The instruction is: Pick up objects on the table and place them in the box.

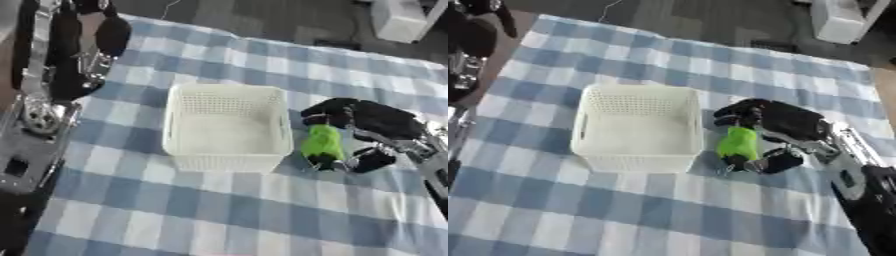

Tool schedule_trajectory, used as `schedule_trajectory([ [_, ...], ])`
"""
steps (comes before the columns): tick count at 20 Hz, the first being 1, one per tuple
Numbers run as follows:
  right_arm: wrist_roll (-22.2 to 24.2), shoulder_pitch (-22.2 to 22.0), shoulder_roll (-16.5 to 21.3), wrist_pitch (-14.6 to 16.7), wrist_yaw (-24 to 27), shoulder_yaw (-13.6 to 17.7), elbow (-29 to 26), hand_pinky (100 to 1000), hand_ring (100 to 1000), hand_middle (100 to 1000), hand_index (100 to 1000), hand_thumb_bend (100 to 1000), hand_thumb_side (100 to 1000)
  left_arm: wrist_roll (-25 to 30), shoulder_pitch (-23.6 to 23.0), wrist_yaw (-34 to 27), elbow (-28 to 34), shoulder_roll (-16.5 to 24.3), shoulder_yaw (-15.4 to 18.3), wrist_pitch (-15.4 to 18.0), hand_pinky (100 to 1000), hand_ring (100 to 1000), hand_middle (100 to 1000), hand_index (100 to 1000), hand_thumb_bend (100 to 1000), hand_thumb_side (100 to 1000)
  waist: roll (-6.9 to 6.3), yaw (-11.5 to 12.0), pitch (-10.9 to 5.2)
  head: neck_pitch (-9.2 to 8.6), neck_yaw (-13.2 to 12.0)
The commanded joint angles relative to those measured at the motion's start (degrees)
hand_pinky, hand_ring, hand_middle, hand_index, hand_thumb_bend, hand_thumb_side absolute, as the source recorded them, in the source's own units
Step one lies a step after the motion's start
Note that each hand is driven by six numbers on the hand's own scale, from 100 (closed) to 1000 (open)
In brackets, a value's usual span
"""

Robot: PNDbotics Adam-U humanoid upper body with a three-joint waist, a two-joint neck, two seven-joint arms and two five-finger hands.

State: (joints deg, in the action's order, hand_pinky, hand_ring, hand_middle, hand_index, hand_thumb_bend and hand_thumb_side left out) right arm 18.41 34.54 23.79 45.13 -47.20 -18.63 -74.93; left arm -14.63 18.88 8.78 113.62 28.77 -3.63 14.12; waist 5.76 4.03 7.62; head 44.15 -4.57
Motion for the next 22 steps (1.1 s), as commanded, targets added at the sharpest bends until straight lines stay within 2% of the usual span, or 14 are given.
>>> schedule_trajectory([
  [1,4.43,2.05,-0.31,4.08,-0.3,0.57,0.46,890,900,919,955,293,441,-0.04,0.77,-0.26,0.97,0.33,0.27,0.05,248,846,947,1000,514,753,-0.39,0.13,-0.99,-0.03,0.11],
  [8,6.25,2.37,-0.82,4.65,0.39,0.46,3.01,888,901,924,966,292,441,0.0,0.86,-0.32,0.97,0.35,0.28,0.03,249,845,947,1000,514,753,-0.28,0.21,-0.97,-0.03,-0.07],
  [9,6.36,2.11,-0.67,4.76,0.47,0.42,3.21,883,899,924,966,313,434,0.0,0.87,-0.33,0.97,0.37,0.28,0.03,248,845,947,1000,514,753,-0.26,0.2,-0.95,-0.03,-0.13],
  [16,3.31,0.45,0.59,6.54,1.45,0.04,3.77,871,890,921,967,305,449,-0.03,0.89,-0.27,0.97,0.45,0.31,0.06,249,845,947,1000,515,753,-0.23,0.16,-0.89,-0.03,-0.23],
  [22,3.84,-0.8,1.87,6.39,3.55,-1.3,3.91,855,893,925,983,298,463,-0.06,0.88,-0.25,0.97,0.52,0.33,0.04,250,845,947,1000,515,754,-0.16,0.13,-0.89,-0.03,-0.14],
])
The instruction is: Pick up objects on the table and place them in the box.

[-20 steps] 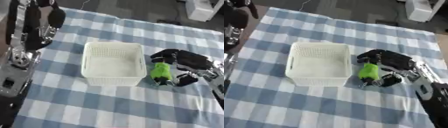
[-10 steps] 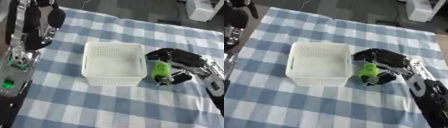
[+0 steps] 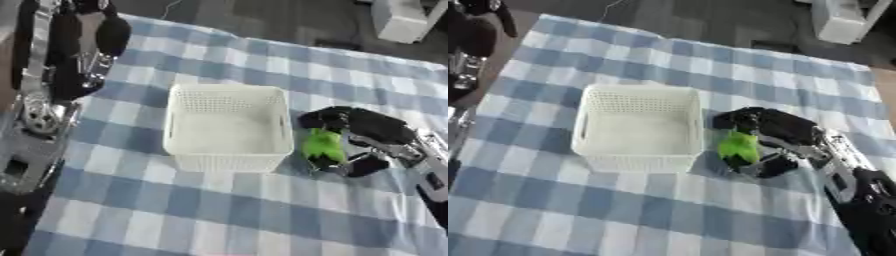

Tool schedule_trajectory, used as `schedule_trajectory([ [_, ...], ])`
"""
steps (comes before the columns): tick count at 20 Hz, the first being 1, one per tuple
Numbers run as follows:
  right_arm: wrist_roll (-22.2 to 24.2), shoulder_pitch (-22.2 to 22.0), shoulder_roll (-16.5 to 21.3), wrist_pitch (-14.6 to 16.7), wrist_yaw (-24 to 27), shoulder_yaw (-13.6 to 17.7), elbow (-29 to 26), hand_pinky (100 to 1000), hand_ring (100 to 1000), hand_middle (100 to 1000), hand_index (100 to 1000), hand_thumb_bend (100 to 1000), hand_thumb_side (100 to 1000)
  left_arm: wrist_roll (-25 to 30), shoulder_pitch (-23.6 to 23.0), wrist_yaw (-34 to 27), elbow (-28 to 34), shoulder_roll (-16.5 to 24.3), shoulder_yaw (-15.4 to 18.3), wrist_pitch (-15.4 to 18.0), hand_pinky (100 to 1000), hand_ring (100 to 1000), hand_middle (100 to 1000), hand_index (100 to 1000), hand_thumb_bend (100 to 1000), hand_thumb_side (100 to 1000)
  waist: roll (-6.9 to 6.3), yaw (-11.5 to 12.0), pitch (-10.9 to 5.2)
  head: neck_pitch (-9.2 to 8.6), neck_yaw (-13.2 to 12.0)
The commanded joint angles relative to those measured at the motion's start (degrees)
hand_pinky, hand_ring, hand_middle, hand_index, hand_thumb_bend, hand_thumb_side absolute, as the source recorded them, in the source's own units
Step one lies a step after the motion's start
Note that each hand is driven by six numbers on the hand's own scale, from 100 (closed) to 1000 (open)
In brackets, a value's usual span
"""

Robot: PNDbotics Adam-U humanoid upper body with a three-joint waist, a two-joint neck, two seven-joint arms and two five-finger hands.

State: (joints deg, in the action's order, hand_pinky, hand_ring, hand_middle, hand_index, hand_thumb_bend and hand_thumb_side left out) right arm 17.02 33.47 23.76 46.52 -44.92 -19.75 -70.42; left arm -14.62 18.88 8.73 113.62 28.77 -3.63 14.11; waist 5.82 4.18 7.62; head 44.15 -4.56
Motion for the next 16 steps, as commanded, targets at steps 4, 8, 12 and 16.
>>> schedule_trajectory([
  [4,6.67,-0.37,1.88,4.8,2.87,-0.8,-0.85,850,893,926,986,297,465,-0.07,0.83,-0.19,0.97,0.52,0.32,0.04,249,845,947,1000,515,754,-0.26,-0.05,-0.87,-0.03,0.07],
  [8,8.01,-0.39,0.94,4.62,3.41,-0.92,-0.66,851,895,928,989,297,461,-0.02,0.83,-0.19,0.97,0.45,0.26,0.08,246,845,947,1000,515,754,-0.32,-0.02,-0.82,-0.03,0.38],
  [12,9.02,0.02,-0.41,4.44,2.67,-0.6,0.46,850,896,930,990,293,450,0.04,0.88,-0.21,0.97,0.38,0.22,0.07,246,845,947,1000,515,754,-0.34,0.06,-0.77,-0.03,0.51],
  [16,8.92,0.76,-1.8,4.25,1.19,0.25,1.9,848,895,930,986,283,424,0.07,0.93,-0.23,0.97,0.34,0.2,0.07,246,845,947,1000,515,754,-0.35,0.11,-0.77,-0.03,0.48],
])
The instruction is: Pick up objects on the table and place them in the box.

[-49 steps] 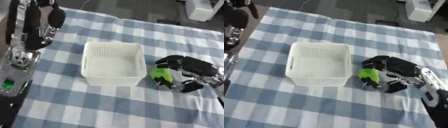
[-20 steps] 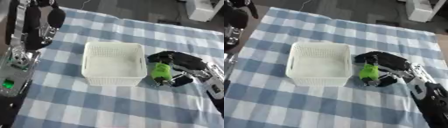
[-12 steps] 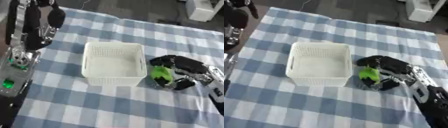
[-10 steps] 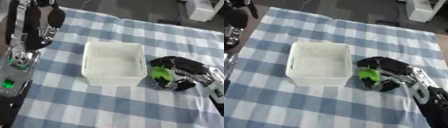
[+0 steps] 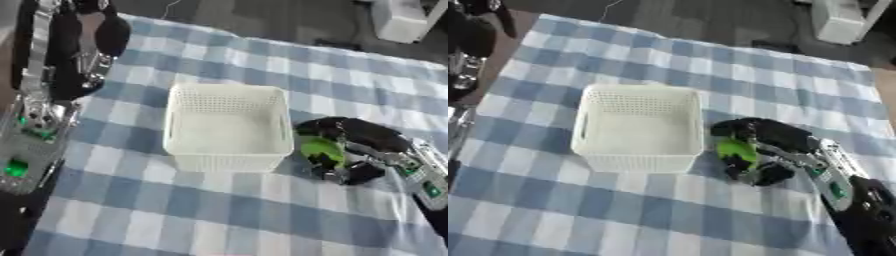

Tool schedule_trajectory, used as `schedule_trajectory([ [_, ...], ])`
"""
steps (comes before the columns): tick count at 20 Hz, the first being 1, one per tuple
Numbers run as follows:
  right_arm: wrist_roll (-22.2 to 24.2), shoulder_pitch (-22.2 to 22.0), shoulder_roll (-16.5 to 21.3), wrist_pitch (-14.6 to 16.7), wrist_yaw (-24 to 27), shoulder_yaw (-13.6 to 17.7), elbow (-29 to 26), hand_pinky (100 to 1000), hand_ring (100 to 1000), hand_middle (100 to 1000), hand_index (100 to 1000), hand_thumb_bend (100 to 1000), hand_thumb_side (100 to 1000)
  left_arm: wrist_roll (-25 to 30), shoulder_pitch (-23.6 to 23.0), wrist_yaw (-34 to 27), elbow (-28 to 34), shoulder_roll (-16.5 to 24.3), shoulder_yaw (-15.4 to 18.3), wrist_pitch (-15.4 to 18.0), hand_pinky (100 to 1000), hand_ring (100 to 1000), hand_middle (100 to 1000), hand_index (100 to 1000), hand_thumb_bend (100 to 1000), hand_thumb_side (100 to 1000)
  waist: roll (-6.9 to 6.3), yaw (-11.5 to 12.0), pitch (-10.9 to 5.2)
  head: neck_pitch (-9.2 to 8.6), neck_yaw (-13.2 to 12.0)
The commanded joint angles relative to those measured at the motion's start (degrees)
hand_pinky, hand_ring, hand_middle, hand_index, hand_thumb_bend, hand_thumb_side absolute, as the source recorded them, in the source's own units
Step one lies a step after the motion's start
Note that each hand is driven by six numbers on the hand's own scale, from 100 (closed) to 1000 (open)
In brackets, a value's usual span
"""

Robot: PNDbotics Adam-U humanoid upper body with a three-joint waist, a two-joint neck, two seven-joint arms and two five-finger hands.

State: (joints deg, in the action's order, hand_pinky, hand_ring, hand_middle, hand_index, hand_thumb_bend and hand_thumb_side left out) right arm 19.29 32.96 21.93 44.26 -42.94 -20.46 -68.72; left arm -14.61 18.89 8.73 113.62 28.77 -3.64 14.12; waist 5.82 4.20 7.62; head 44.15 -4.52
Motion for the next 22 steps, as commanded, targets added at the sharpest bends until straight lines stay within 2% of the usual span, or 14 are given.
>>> schedule_trajectory([
  [1,6.51,1.5,-0.24,6.52,-1.27,1.14,0.58,848,895,930,986,284,423,0.06,0.93,-0.24,0.97,0.33,0.21,0.06,246,845,947,1000,515,754,-0.36,0.08,-0.76,-0.03,0.44],
  [9,3.27,2.58,-1.81,6.48,-7.81,2.44,3.05,857,891,925,977,287,364,0.08,1.12,-0.3,0.97,0.27,0.22,0.05,247,845,945,1000,514,754,-0.24,0.31,-0.67,-0.03,0.36],
  [13,0.72,2.74,-1.79,6.53,-10.35,2.57,4.07,843,884,921,973,275,337,0.1,1.16,-0.33,0.97,0.26,0.21,0.04,246,845,943,1000,515,753,-0.18,0.35,-0.63,-0.03,0.39],
  [15,-0.48,2.74,-1.84,6.28,-11.26,2.83,4.83,808,875,918,973,244,305,0.09,1.16,-0.33,0.97,0.25,0.23,0.05,247,845,943,1000,514,753,-0.2,0.35,-0.63,-0.03,0.39],
  [16,-1.15,2.68,-1.97,6.22,-11.52,2.96,5.33,646,826,898,963,215,236,0.08,1.16,-0.33,0.97,0.25,0.24,0.06,247,845,942,1000,515,753,-0.21,0.34,-0.62,-0.03,0.4],
  [17,-1.87,2.61,-2.14,6.46,-11.54,3.09,5.91,712,846,908,970,225,263,0.08,1.16,-0.33,0.97,0.25,0.24,0.06,247,845,942,1000,514,753,-0.22,0.33,-0.62,-0.03,0.42],
  [18,-2.55,2.56,-2.29,6.72,-11.51,3.23,6.46,431,779,867,934,135,205,0.07,1.16,-0.33,0.97,0.25,0.25,0.07,247,845,942,1000,514,753,-0.23,0.32,-0.61,-0.03,0.43],
  [19,-3.71,2.45,-2.52,7.05,-10.99,3.56,7.02,431,779,867,934,135,205,0.06,1.15,-0.32,0.97,0.25,0.26,0.07,247,845,942,1000,514,753,-0.24,0.29,-0.6,-0.03,0.45],
  [20,-5.13,2.39,-2.73,7.36,-10.3,3.88,7.4,232,677,779,846,100,162,0.05,1.14,-0.32,0.97,0.25,0.27,0.07,247,845,941,1000,514,753,-0.25,0.27,-0.6,-0.03,0.45],
  [21,-7.01,2.36,-2.89,7.54,-9.37,4.13,7.49,264,702,802,869,100,172,0.05,1.13,-0.31,0.97,0.26,0.28,0.07,247,845,941,1000,514,753,-0.25,0.27,-0.59,-0.03,0.46],
  [22,-8.78,2.36,-2.95,7.63,-8.67,4.22,7.47,155,602,676,735,100,145,0.05,1.12,-0.3,0.97,0.25,0.28,0.07,246,845,941,1000,514,753,-0.25,0.26,-0.59,-0.03,0.48],
])
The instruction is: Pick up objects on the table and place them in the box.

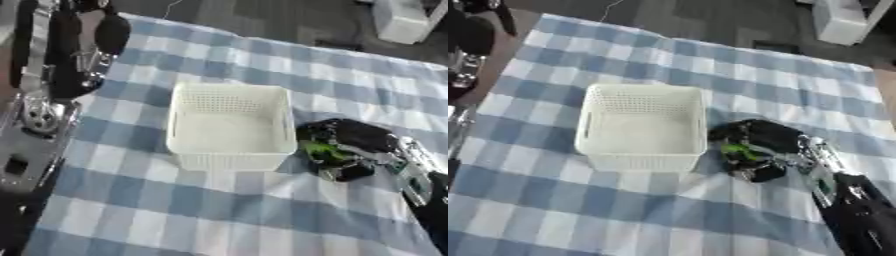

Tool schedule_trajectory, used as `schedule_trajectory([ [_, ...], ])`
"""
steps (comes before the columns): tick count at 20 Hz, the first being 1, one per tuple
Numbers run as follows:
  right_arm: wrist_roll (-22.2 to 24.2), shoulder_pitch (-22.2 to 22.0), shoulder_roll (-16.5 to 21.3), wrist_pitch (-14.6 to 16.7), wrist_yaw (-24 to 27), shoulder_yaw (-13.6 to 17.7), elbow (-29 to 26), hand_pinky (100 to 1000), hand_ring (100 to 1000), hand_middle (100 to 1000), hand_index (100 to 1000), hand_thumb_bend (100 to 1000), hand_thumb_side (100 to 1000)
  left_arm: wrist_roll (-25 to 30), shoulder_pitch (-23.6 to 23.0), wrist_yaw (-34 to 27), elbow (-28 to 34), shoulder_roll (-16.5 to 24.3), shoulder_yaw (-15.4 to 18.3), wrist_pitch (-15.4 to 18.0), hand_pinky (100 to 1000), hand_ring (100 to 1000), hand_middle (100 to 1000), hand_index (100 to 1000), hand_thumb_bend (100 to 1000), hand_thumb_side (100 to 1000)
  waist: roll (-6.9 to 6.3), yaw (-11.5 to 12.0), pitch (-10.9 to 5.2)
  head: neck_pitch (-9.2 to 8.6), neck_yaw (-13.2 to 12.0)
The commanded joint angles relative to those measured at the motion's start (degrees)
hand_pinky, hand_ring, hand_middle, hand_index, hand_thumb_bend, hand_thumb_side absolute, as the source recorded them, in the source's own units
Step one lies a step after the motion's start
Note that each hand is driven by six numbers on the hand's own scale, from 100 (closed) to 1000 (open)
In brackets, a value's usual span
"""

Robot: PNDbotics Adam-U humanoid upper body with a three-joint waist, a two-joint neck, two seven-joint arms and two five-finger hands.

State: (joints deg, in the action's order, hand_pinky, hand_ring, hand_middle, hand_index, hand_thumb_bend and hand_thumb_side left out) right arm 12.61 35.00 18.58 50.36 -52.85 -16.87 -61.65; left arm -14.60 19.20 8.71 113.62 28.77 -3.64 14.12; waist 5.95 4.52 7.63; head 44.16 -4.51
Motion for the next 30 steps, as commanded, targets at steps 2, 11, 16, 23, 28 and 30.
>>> schedule_trajectory([
  [2,-6.61,0.33,0.24,1.58,3.19,0.93,0.03,100,541,593,619,100,155,0.03,0.81,-0.25,0.97,0.26,0.29,0.07,248,845,941,1000,514,753,-0.38,-0.06,-0.59,-0.04,0.51],
  [11,-18.87,-0.06,0.29,1.6,7.15,-0.16,-2.59,100,409,487,501,100,291,0.03,0.79,-0.23,0.97,0.28,0.3,0.06,248,845,941,1000,512,753,-0.39,-0.07,-0.62,-0.04,0.49],
  [16,-21.44,-0.32,0.48,1.6,6.47,0.1,-6.11,100,406,490,473,100,282,0.01,0.76,-0.25,0.97,0.3,0.31,0.07,248,846,941,1000,512,753,-0.42,-0.1,-0.68,-0.04,0.49],
  [23,-23.15,-0.72,0.9,1.6,5.3,1.07,-13.41,100,381,481,438,100,266,-0.01,0.73,-0.29,0.97,0.33,0.34,0.06,250,846,941,1000,511,754,-0.44,-0.14,-0.77,-0.04,0.43],
  [28,-23.4,-0.68,0.97,1.12,6.43,2.03,-18.24,100,361,475,427,100,261,-0.07,0.69,-0.32,0.97,0.34,0.37,0.08,253,846,941,1000,510,754,-0.5,-0.19,-0.87,-0.04,0.44],
  [30,-23.28,-0.48,1.01,0.43,7.53,2.0,-20.32,100,355,472,420,100,255,-0.11,0.7,-0.34,0.97,0.35,0.38,0.12,255,846,941,1000,509,754,-0.51,-0.19,-0.9,-0.04,0.5],
])
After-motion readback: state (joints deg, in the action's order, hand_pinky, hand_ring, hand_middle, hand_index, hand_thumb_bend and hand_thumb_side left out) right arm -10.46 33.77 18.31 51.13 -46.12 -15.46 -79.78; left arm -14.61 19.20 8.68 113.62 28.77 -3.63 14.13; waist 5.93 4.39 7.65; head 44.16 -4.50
